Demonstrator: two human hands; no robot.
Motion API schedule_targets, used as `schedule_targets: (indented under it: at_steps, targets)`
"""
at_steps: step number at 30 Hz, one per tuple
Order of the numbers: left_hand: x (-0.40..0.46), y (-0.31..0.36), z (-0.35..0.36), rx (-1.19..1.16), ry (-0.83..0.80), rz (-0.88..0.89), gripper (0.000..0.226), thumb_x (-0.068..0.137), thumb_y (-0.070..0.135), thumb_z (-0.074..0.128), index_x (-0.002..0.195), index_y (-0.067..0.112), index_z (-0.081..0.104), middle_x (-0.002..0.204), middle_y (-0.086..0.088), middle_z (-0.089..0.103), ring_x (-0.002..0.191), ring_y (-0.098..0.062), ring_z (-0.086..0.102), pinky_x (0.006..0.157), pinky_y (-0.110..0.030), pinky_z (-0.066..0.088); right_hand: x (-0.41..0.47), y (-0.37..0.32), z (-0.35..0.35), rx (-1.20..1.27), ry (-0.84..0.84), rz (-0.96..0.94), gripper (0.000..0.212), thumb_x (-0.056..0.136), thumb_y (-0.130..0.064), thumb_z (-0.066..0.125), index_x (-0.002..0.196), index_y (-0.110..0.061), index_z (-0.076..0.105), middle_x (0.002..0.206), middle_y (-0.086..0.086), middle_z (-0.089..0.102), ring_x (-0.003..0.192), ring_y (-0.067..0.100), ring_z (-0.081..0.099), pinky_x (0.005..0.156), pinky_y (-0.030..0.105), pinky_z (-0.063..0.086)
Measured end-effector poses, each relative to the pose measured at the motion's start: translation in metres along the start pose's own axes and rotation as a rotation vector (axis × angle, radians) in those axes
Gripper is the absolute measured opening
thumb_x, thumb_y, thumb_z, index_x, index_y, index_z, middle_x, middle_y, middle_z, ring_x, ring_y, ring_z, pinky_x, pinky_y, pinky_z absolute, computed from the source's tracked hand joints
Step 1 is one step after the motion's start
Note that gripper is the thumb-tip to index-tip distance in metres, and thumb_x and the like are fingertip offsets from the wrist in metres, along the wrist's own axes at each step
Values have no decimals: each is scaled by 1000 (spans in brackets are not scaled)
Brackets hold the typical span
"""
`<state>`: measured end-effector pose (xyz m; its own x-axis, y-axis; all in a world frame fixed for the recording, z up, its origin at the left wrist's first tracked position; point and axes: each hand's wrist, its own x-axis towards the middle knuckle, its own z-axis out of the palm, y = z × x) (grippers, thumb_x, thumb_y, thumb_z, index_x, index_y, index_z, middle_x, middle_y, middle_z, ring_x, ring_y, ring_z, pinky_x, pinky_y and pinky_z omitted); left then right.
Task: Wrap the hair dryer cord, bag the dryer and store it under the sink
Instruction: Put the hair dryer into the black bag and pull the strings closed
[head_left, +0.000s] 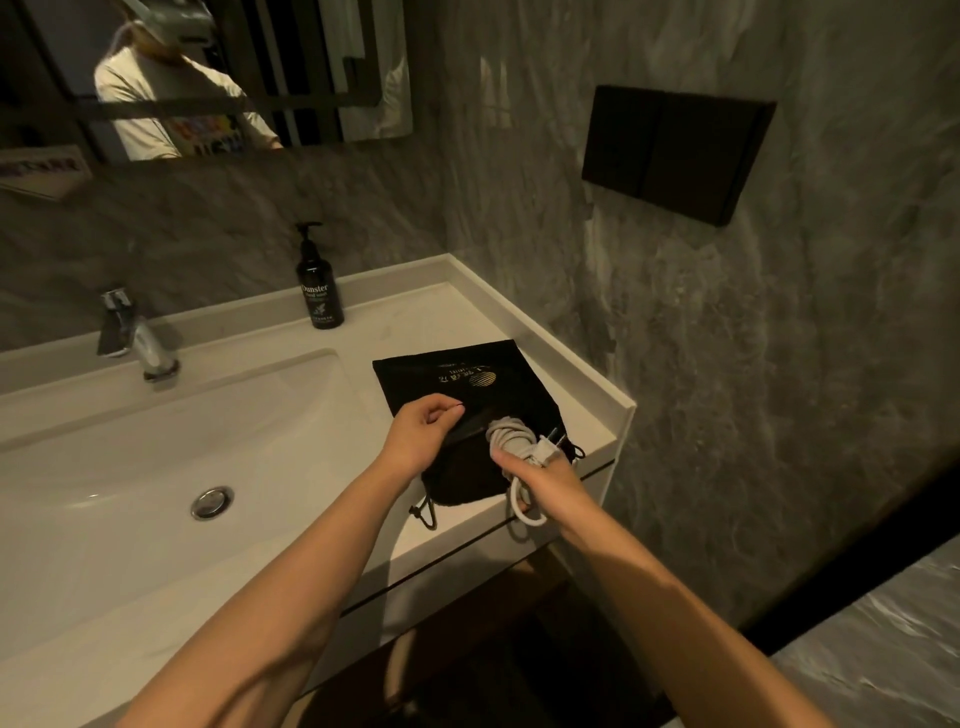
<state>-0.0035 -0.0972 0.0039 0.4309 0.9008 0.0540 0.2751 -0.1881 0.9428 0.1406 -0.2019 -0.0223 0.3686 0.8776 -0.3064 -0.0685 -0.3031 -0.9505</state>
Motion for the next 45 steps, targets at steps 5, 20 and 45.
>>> schedule_targets:
  at_steps: [5,20,45]
  targets:
    - [1,-2,4,-15,15,-13,10,94,17,56,93,18,66,81,5,64,83,-11,60,76,-23,45,-8,12,-11,-147,-2,-28,110,66,-30,83,149,-15,13,149,6,32,135,25,36,111,38,32]
    - [9,-2,10,220,46,34,15,91,22,61,100,17,72,138,-9,54,136,-26,40,113,-51,29,-18,1,-26,-157,258,-213,44,71,-26,80,108,-14,59,81,-18,55,77,-3,54,70,10,44]
    - [2,5,-4,-55,-53,-135,13,93,26,57,97,24,69,112,-7,68,110,-24,61,100,-44,48,25,12,21,-645,630,-315,52,80,-50,65,114,-12,65,109,8,57,105,25,53,84,36,49]
